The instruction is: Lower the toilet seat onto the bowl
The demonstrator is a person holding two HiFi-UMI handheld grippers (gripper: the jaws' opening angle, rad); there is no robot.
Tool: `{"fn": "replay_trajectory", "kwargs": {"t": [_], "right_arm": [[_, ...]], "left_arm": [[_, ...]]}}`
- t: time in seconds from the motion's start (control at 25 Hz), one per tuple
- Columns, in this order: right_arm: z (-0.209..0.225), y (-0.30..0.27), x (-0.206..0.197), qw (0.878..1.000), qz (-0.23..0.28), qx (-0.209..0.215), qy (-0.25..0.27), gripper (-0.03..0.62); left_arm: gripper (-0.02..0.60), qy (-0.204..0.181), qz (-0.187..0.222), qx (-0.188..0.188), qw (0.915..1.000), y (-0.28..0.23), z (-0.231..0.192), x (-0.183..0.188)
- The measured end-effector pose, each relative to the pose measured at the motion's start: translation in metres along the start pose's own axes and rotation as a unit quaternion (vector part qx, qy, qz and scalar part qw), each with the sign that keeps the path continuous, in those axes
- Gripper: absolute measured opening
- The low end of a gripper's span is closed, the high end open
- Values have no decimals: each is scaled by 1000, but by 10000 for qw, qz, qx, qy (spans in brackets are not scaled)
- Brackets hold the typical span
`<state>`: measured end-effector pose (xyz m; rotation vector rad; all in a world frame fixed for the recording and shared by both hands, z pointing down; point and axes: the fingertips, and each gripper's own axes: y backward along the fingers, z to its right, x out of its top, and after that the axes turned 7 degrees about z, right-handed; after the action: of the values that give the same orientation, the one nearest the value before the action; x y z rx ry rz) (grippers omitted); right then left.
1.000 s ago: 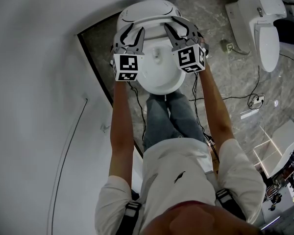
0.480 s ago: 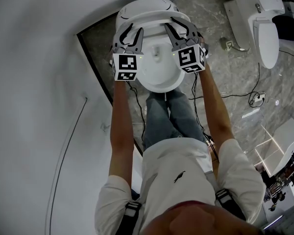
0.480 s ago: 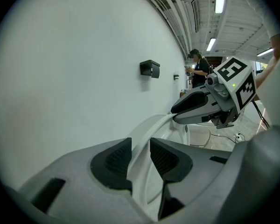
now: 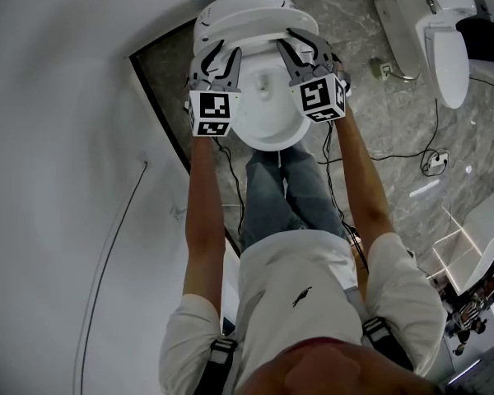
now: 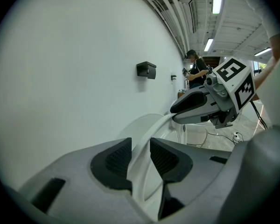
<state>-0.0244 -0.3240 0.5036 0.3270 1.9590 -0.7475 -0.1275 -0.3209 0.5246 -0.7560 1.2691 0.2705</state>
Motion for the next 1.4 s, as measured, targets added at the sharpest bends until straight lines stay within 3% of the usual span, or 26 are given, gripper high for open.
{"fn": "replay_trajectory", "kwargs": {"t": [1.4], "right_arm": [[-58,66,-10,9998,150,-25,-90,118]], "left_arm": [[143,15,-88,-206,9997,63,55,-22]]}}
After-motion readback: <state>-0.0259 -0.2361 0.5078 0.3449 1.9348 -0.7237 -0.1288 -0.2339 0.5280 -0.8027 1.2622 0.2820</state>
